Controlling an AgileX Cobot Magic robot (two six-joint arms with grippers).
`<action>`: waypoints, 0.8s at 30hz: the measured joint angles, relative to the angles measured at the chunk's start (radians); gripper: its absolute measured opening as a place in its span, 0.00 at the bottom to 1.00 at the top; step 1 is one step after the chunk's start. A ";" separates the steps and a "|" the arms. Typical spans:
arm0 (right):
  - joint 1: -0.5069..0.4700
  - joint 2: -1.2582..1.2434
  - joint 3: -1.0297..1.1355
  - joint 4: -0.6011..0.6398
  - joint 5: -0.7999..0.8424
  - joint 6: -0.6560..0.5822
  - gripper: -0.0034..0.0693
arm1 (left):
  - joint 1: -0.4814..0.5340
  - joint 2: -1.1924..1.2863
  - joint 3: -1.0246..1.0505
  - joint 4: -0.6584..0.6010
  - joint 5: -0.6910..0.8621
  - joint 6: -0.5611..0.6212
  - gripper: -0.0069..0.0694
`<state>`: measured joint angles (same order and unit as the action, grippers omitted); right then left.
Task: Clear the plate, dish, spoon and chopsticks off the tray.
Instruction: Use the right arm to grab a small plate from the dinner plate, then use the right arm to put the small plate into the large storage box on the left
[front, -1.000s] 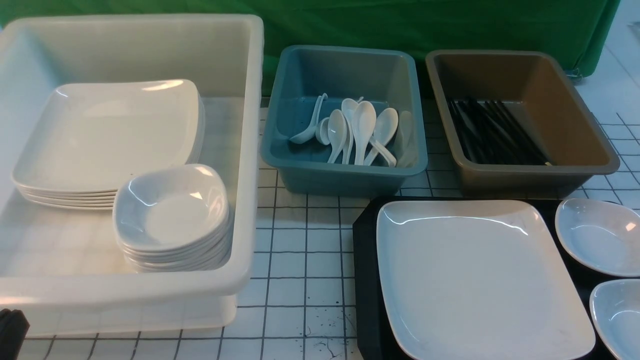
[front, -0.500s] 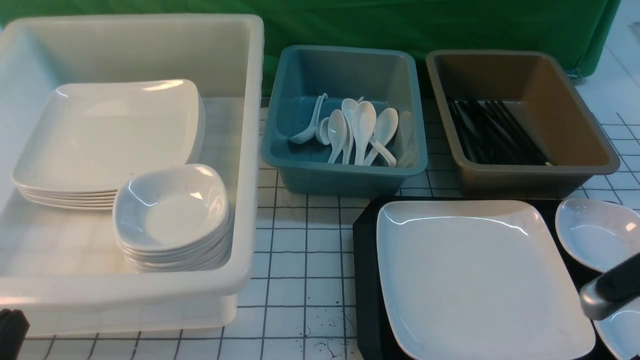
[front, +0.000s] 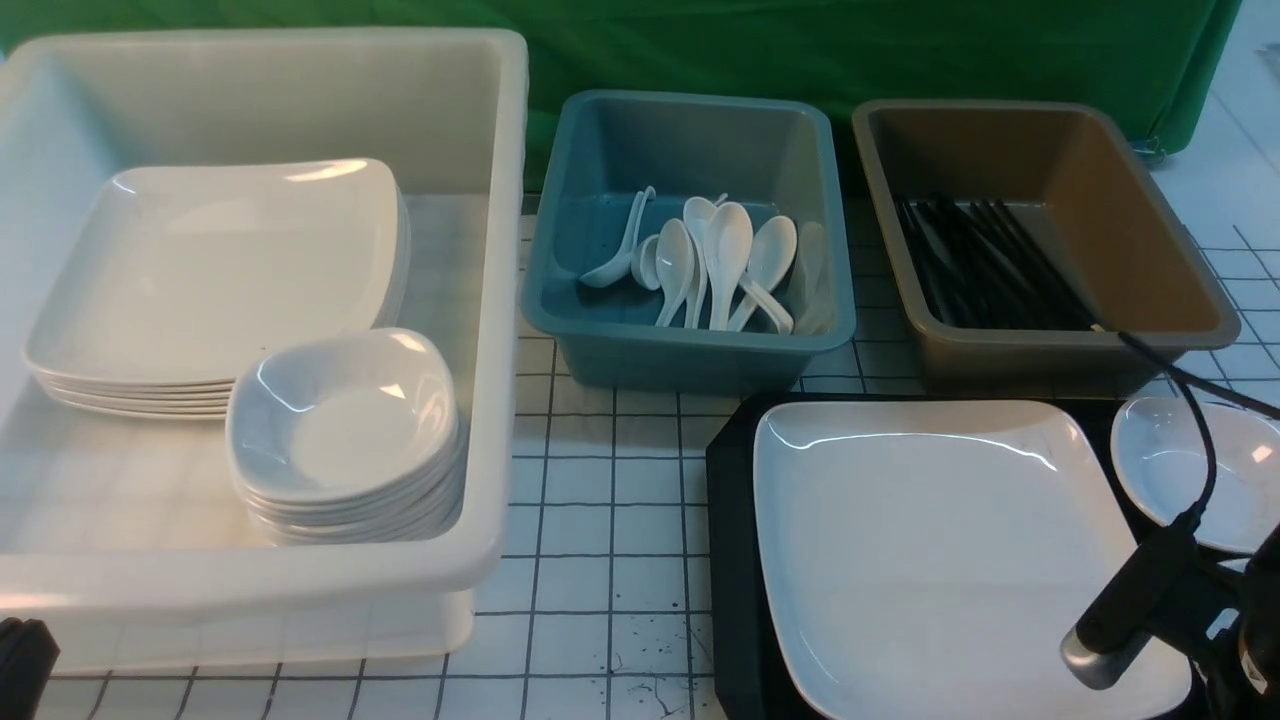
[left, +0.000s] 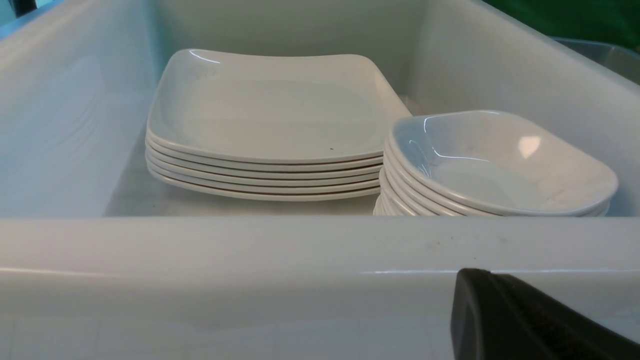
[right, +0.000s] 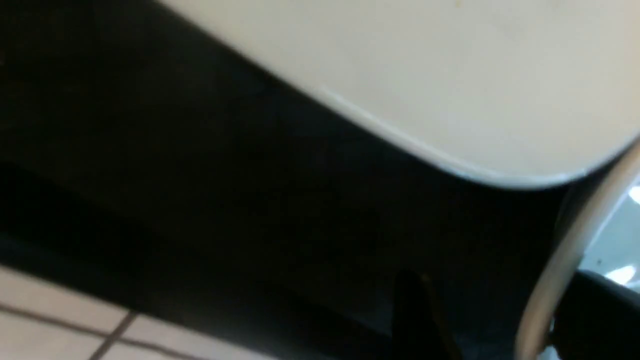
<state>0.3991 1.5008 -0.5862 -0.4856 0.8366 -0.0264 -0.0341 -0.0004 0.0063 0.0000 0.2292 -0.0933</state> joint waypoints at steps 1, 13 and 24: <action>0.000 0.016 0.000 -0.010 -0.005 0.000 0.52 | 0.000 0.000 0.000 0.005 0.000 0.000 0.10; 0.001 0.056 -0.009 -0.078 0.039 0.003 0.27 | 0.000 0.000 0.000 0.005 0.000 0.001 0.10; 0.003 -0.083 -0.008 -0.070 0.180 0.074 0.13 | 0.000 0.000 0.000 0.000 0.000 0.012 0.10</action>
<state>0.4018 1.4174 -0.5938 -0.5553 1.0169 0.0479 -0.0341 -0.0004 0.0063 0.0000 0.2292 -0.0816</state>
